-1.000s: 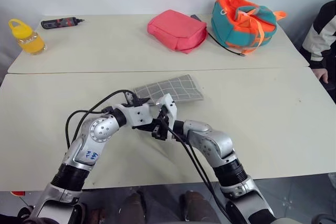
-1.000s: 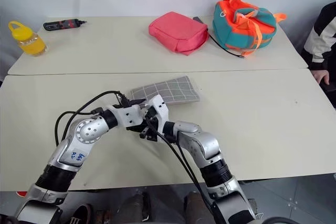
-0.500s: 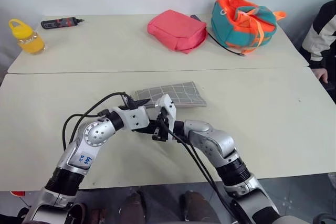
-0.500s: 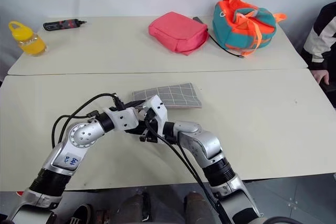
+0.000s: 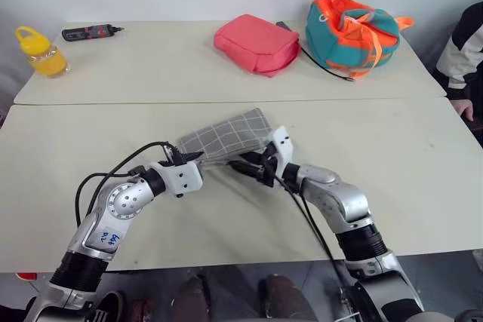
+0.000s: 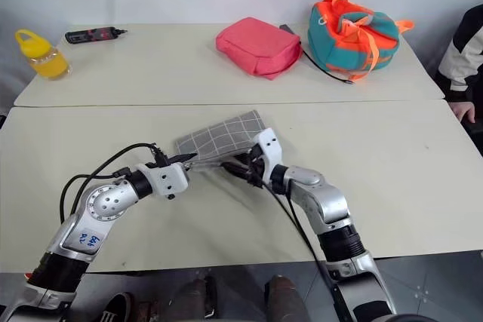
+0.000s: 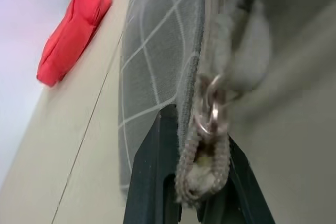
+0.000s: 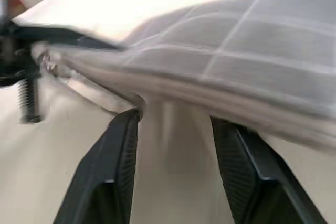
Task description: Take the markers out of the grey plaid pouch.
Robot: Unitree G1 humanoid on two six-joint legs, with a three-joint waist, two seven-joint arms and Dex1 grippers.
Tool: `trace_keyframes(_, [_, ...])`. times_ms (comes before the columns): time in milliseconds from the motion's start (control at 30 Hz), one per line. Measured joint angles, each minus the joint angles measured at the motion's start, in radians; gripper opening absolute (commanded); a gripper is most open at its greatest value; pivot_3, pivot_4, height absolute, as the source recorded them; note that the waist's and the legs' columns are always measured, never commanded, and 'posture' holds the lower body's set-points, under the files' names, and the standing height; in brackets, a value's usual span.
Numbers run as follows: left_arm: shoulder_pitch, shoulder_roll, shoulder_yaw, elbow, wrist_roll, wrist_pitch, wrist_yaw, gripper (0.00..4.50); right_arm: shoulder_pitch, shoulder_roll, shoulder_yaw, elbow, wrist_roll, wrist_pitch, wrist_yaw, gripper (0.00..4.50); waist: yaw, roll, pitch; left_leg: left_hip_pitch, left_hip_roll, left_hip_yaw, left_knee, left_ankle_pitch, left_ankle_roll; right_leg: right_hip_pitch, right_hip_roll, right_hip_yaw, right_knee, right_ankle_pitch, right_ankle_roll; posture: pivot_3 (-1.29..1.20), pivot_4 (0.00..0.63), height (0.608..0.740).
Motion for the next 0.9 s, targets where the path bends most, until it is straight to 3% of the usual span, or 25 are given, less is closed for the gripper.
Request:
trace_keyframes(333, [-0.003, 0.009, 0.010, 0.002, 0.002, -0.015, 0.000, 0.00, 0.030, -0.007, -0.008, -0.055, 0.055, 0.069, 0.067, 2.22, 0.001, 0.000, 0.000, 0.000, 0.002, 0.001, 0.001, -0.001, -0.001, -0.001, 0.004, 0.006, 0.000, 0.000, 0.000, 0.00, 0.150, 0.740])
trace_keyframes(800, [-0.006, 0.003, 0.009, -0.006, 0.010, -0.011, -0.009, 0.00, 0.041, 0.072, -0.014, -0.117, 0.128, 0.161, 0.016, 2.22, 0.002, 0.000, 0.000, 0.000, 0.003, 0.002, 0.001, -0.001, -0.001, -0.002, 0.005, 0.008, 0.000, 0.000, 0.000, 0.00, 0.150, 0.740])
trace_keyframes(900, [-0.006, -0.002, 0.007, -0.014, 0.013, -0.010, -0.010, 0.00, 0.041, 0.087, -0.017, -0.117, 0.136, 0.176, 0.014, 1.63, 0.002, 0.000, 0.000, 0.000, 0.003, 0.002, 0.002, -0.001, -0.002, -0.002, 0.005, 0.008, 0.000, 0.000, 0.000, 0.00, 0.150, 0.740])
